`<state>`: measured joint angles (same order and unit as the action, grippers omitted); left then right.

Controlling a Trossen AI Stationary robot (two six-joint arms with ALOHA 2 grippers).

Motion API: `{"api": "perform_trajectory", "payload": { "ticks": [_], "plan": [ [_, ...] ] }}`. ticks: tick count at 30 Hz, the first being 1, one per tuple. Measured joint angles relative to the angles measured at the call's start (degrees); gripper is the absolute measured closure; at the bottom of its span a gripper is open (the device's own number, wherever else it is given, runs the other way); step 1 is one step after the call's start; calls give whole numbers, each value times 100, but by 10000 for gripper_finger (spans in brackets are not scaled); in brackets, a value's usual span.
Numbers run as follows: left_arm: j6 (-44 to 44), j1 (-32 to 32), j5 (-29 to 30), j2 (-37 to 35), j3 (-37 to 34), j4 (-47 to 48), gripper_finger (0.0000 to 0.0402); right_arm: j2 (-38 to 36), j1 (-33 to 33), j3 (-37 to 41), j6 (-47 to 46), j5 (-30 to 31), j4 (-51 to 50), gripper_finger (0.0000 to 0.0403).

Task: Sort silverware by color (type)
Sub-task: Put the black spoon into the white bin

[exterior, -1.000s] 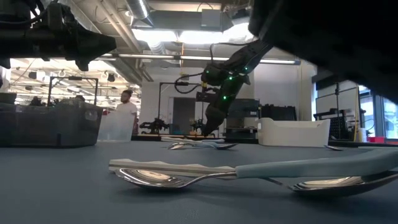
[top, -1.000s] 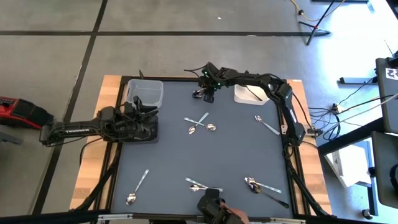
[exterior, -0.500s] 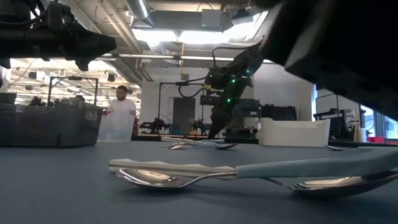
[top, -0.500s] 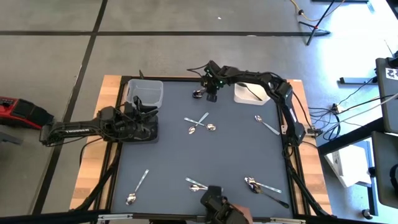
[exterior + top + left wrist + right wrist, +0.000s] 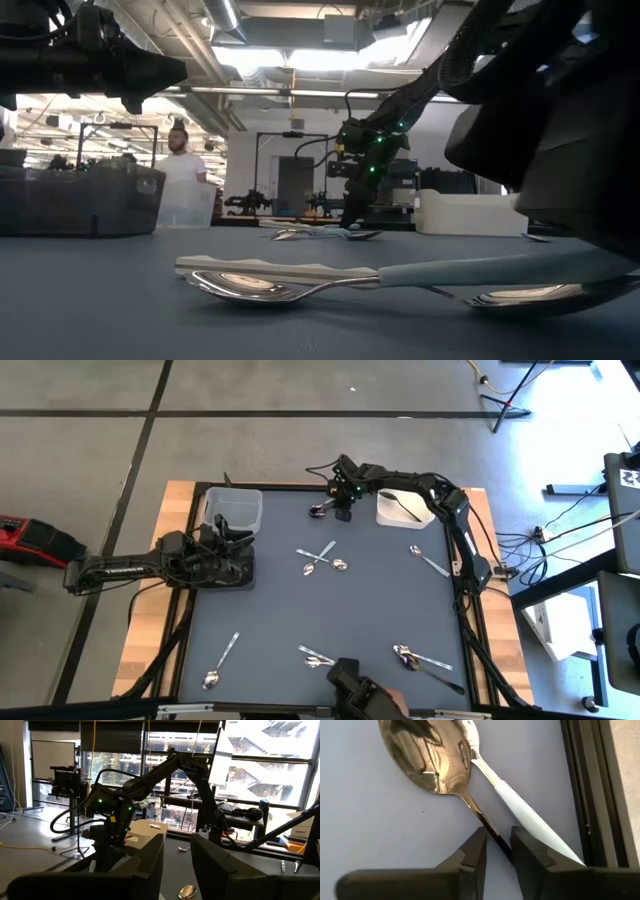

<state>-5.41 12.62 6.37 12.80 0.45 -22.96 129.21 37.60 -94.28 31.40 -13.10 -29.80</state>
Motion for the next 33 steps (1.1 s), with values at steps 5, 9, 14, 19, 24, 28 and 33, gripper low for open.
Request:
{"api": "perform_trajectory", "payload": {
  "ticks": [5, 9, 14, 19, 24, 28, 33],
  "plan": [
    [-2, -2, -2, 0, 0, -2, 310, 0, -126, -11, 202, 149, -178, 386],
    [-2, -2, -2, 1, 0, -2, 310, 0, -256, -11, 330, 367, -280, 391],
    [-2, -1, 0, 2, 0, -5, 310, -3, -333, -7, 321, 393, -337, 399],
    [-2, -2, -2, 0, 0, -15, 310, -152, -424, 17, 157, 277, -602, 400],
    [-2, -2, -2, 1, 0, -13, 310, -415, -570, 57, 33, -96, -839, 401],
    [-7, -1, -2, 0, 0, -9, 310, -746, -632, 39, 37, -96, -945, 402],
    [-36, -2, -2, 0, 0, -2, 310, -1140, -690, 43, 36, -84, -1237, 402]
  ]
}}
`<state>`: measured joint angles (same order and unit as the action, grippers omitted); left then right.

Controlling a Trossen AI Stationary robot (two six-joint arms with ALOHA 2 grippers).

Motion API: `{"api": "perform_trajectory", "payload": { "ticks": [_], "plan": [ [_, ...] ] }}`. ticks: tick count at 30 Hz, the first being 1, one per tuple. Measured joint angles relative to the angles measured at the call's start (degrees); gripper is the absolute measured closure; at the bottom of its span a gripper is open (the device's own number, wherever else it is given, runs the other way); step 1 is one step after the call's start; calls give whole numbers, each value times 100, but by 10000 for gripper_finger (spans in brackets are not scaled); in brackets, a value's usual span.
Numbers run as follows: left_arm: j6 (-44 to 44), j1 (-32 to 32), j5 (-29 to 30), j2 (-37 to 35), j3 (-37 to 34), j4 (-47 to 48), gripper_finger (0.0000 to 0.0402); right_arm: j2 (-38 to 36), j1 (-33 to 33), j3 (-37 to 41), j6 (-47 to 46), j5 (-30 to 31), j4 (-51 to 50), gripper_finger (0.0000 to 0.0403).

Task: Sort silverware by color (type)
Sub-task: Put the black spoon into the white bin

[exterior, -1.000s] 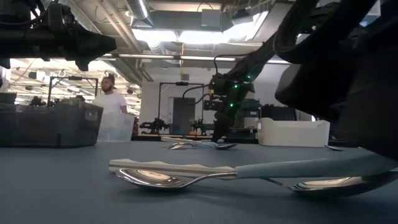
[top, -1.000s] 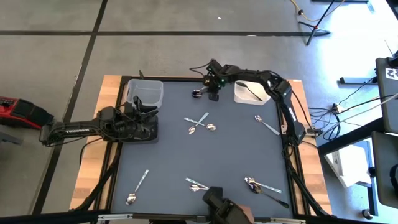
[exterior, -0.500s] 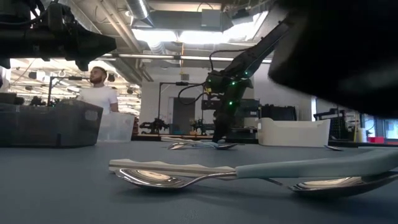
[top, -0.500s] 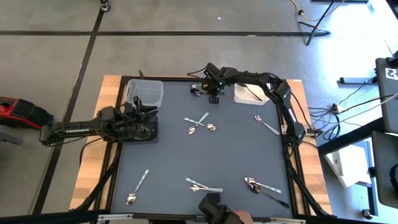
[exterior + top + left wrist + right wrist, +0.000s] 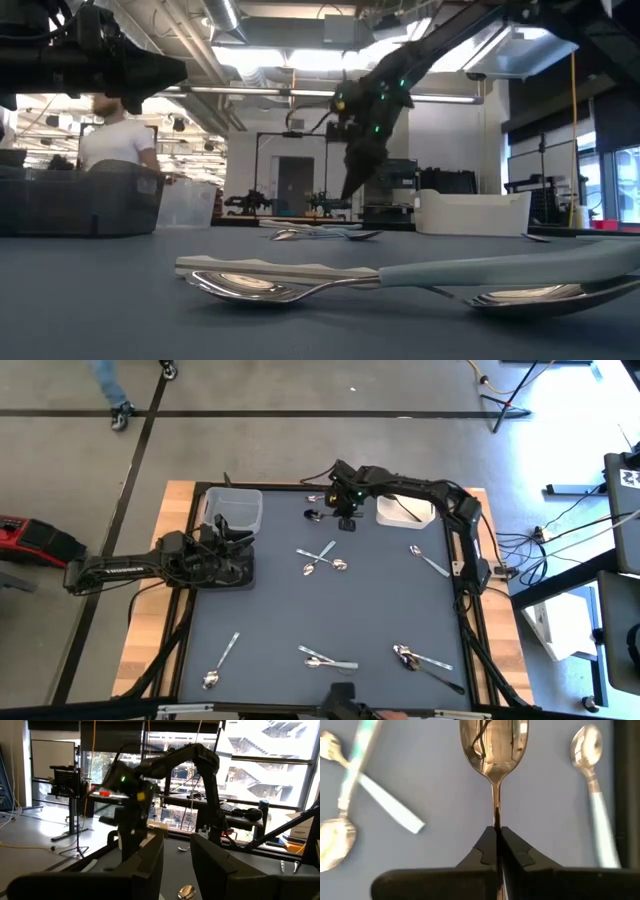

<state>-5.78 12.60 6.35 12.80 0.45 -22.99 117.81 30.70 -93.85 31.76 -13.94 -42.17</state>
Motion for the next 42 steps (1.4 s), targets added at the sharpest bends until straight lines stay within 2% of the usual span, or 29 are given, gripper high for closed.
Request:
{"api": "perform_trajectory", "payload": {
  "ticks": [7, 17, 23, 32, 35, 42],
  "plan": [
    [-9, 1, -2, 0, 0, 24, 310, -717, -9, -8, -127, 38, -421, 403],
    [-158, 0, -154, 0, 0, 53, 310, -1930, 2, 85, -443, 645, -1266, 403],
    [-160, 0, -179, 2, 0, 55, 310, -3055, 174, 1290, -547, 983, -937, 403],
    [-160, 0, -155, 2, 0, 16, 310, -4637, 1236, 3570, -588, 990, 393, 403],
    [-160, 0, -133, 2, 0, 14, 310, -4820, 1681, 4122, -584, 991, 909, 403],
    [-134, 0, -133, 1, 0, 16, 310, -4679, 2301, 5013, -580, 994, 2010, 403]
  ]
}}
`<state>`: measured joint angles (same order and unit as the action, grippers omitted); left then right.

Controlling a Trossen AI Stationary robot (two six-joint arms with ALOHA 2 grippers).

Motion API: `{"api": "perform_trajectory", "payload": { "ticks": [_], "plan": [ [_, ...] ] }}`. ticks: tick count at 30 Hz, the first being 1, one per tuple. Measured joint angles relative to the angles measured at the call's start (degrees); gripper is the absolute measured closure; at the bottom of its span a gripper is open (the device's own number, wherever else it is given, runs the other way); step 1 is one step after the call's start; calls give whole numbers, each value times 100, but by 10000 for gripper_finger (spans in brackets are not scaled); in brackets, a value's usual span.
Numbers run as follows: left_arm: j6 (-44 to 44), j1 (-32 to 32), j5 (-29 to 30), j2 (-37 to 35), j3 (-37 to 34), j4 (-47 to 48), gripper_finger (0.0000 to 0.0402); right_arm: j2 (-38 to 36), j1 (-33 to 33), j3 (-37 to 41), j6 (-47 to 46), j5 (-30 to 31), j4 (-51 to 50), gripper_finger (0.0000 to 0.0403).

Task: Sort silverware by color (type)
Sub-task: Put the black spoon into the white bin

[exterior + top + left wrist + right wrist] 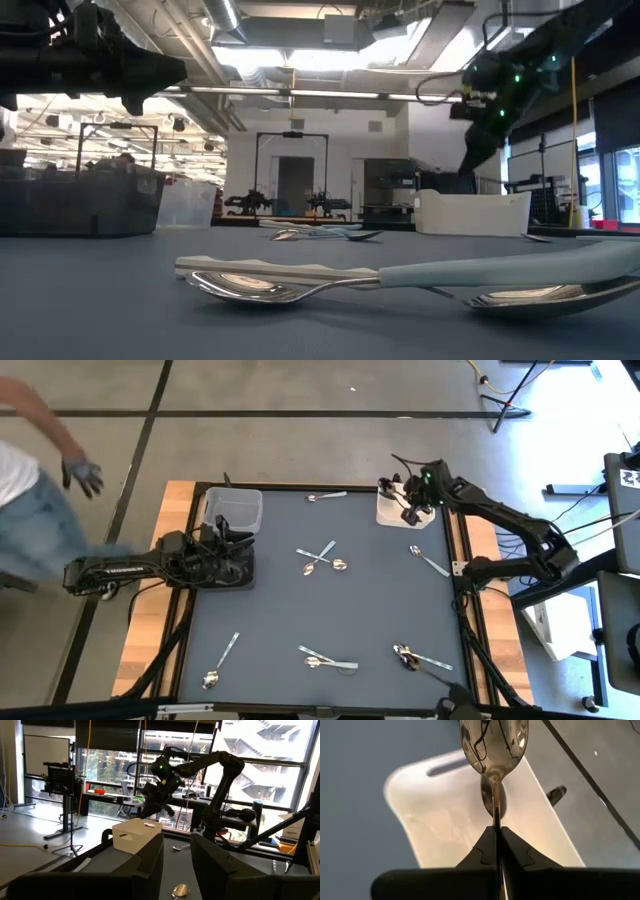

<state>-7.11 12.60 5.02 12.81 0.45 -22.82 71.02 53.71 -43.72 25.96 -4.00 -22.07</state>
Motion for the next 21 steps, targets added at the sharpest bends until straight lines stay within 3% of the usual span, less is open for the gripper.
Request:
{"api": "perform_trajectory", "payload": {
  "ticks": [13, 18, 21],
  "plan": [
    [17, 2, 2, 0, 0, 1, 310, 545, 107, 224, -546, 1, 344, 398],
    [17, 1, 2, -1, 0, 1, 310, 570, 106, 199, -837, 204, 320, 339],
    [17, 2, 4, 1, 0, -9, 310, 503, 101, -111, -796, 206, -178, 290]
  ]
}}
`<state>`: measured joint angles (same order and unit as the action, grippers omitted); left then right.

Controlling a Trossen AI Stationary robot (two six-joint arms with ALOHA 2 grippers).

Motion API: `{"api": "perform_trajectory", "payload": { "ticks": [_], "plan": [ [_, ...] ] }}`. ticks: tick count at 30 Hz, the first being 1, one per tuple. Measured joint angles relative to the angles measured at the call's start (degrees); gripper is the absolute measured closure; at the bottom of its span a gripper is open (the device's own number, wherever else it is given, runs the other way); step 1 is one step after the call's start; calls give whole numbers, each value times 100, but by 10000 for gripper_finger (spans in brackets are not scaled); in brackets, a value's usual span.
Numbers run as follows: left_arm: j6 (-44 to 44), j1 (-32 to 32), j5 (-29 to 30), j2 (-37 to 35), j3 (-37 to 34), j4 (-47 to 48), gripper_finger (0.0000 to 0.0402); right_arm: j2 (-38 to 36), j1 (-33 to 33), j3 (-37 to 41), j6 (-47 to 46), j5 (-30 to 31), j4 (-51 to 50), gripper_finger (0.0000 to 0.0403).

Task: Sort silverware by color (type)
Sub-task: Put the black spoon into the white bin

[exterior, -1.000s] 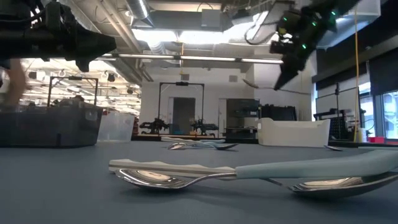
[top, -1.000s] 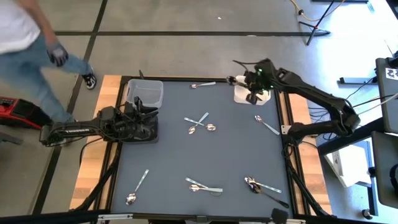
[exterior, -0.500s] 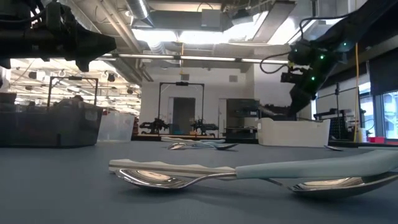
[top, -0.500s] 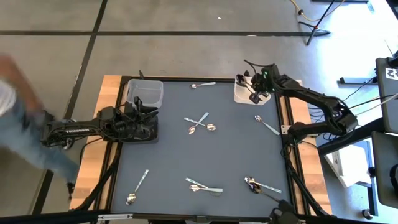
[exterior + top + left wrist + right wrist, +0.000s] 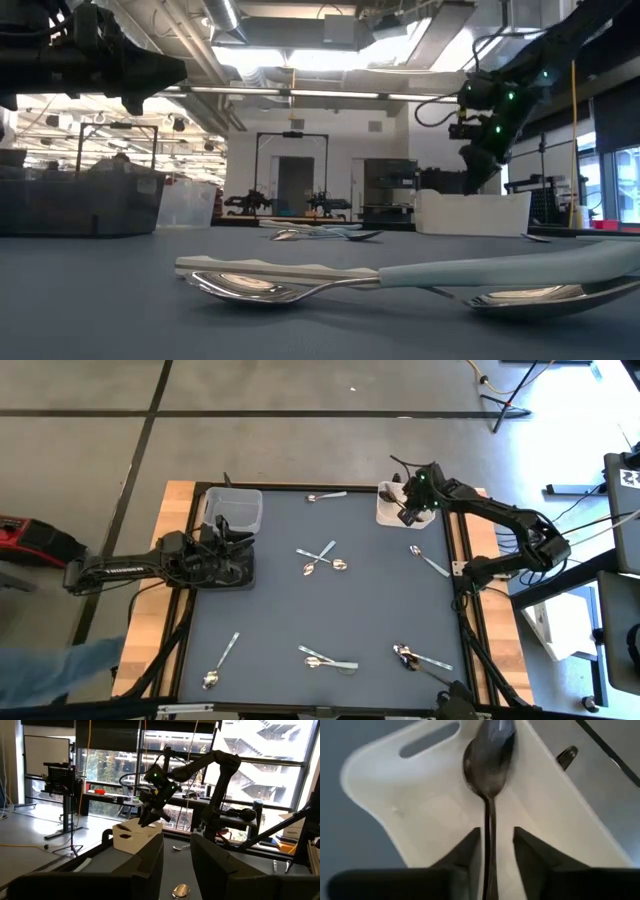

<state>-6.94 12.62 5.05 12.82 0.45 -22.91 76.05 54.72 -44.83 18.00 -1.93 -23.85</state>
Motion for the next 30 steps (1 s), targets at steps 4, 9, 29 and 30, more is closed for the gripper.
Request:
{"api": "perform_trajectory", "payload": {
  "ticks": [4, 9, 29, 30],
  "plan": [
    [0, 0, 0, -2, 0, -16, 310, -110, -1, -720, -263, -159, -1232, 244],
    [-2, -2, -1, -1, 0, -25, 310, -420, -551, -1071, -608, -671, -1983, 222],
    [-13, -4, -392, 0, 0, -491, 310, -1093, -5671, -1077, -3860, 180, -2654, 221],
    [-37, -4, -488, -1, 0, -549, 310, -1093, -5949, -1077, -4055, 304, -2654, 221]
  ]
}}
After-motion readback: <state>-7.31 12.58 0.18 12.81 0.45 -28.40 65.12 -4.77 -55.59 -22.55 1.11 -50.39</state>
